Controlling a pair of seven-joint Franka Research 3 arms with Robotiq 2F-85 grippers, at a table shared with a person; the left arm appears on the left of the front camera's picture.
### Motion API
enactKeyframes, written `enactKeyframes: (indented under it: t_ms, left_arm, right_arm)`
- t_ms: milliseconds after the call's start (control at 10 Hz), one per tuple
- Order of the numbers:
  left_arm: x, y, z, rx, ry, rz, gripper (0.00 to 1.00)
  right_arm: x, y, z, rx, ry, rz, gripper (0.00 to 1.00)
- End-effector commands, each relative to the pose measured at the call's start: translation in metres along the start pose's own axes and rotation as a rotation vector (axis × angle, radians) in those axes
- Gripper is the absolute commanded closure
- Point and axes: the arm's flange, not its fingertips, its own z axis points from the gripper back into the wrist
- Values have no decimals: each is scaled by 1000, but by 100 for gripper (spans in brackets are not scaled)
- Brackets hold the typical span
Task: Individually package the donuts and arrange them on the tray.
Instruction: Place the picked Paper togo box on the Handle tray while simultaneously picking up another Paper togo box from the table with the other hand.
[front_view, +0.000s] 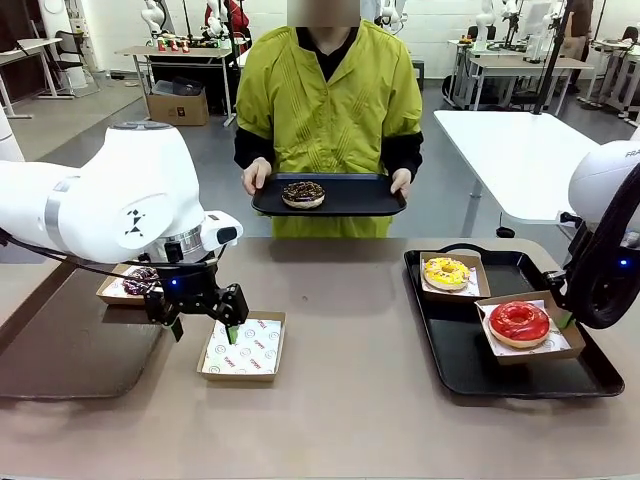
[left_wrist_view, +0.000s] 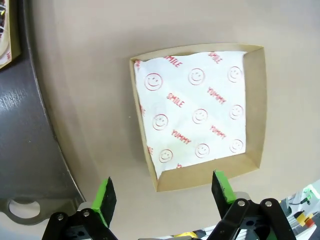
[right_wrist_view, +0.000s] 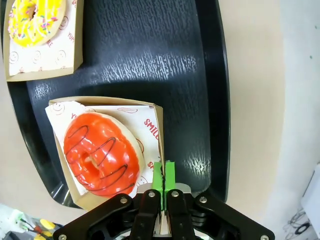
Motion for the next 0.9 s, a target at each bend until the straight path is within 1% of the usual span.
enactKeyframes:
  t_ms: [0,100,500,800]
  left_arm:
    - [6,8,-11,26,-27,49,0]
    - [8,11,-14,21,-22,50,0]
    - [20,20,-27,14,-1,66,0]
    - [24,18,-31,21,17,65,0]
  right_arm:
    - [7,-8,-12,44,-22,19,99]
    - [9,-10,-15,45,-28,18,99]
    - [16,-9,-26,36,7,14,99]
    - [15,-8,-23,-4,36,-10,99]
